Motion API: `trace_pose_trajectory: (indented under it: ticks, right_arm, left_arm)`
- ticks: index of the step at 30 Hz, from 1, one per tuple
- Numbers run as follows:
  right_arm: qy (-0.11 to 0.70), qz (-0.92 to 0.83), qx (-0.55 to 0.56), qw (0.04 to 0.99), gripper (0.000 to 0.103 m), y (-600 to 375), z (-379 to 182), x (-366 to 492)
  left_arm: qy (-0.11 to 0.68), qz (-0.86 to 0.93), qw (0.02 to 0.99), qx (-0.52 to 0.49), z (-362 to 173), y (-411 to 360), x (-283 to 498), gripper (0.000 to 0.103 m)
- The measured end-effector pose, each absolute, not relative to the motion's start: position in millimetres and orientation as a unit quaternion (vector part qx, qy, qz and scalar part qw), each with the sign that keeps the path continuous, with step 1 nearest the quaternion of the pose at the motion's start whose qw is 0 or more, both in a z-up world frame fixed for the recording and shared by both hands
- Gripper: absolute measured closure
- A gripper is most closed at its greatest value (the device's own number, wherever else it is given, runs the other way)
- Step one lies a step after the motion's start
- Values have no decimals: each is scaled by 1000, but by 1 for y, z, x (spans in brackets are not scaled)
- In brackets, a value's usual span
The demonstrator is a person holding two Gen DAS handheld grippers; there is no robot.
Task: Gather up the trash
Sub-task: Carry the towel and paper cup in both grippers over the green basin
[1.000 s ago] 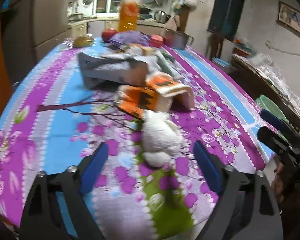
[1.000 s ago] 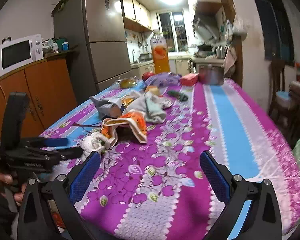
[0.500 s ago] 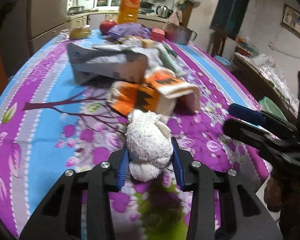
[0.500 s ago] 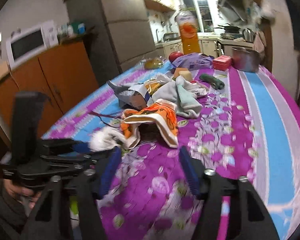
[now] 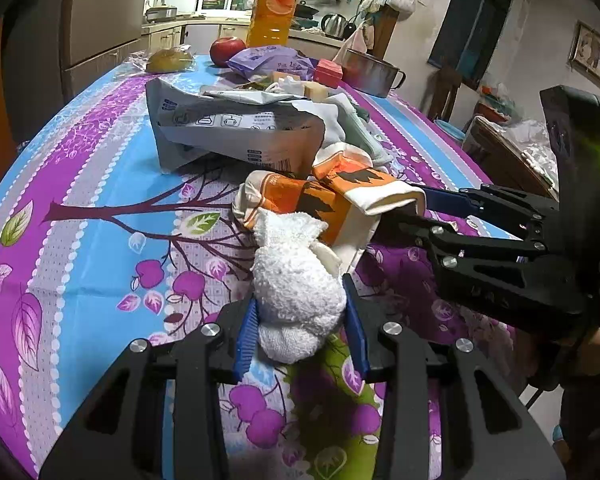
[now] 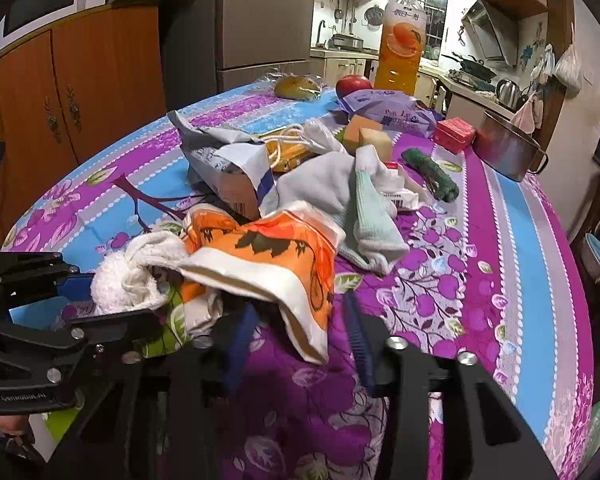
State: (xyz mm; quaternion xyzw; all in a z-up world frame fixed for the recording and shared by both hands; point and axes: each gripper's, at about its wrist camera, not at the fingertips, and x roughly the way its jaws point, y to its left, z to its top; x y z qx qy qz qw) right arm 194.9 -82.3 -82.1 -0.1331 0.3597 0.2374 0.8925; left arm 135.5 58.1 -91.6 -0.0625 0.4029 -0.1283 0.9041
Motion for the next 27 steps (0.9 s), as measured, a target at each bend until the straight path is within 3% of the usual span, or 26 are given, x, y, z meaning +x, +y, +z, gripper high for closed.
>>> trace_pose_trajectory:
  ticks: [1,4,15,27]
  right_arm:
    - [357,235,-133,894,89,-82,-82,196]
    - [341,226,-116,905,93,-90,-78,193]
    - [232,178,-8,956,94,-145,-12,135]
    - [202,95,10,975,94,-225,31,114]
  left_arm:
    - [402,-127,905,-64,-92,59,136,68]
    - [392,-119,910,-70,-87,60,138,69]
    - [285,-87,953,-54,-16,40,118,69]
    - [252,-150,956,-26,21,-38,126,69]
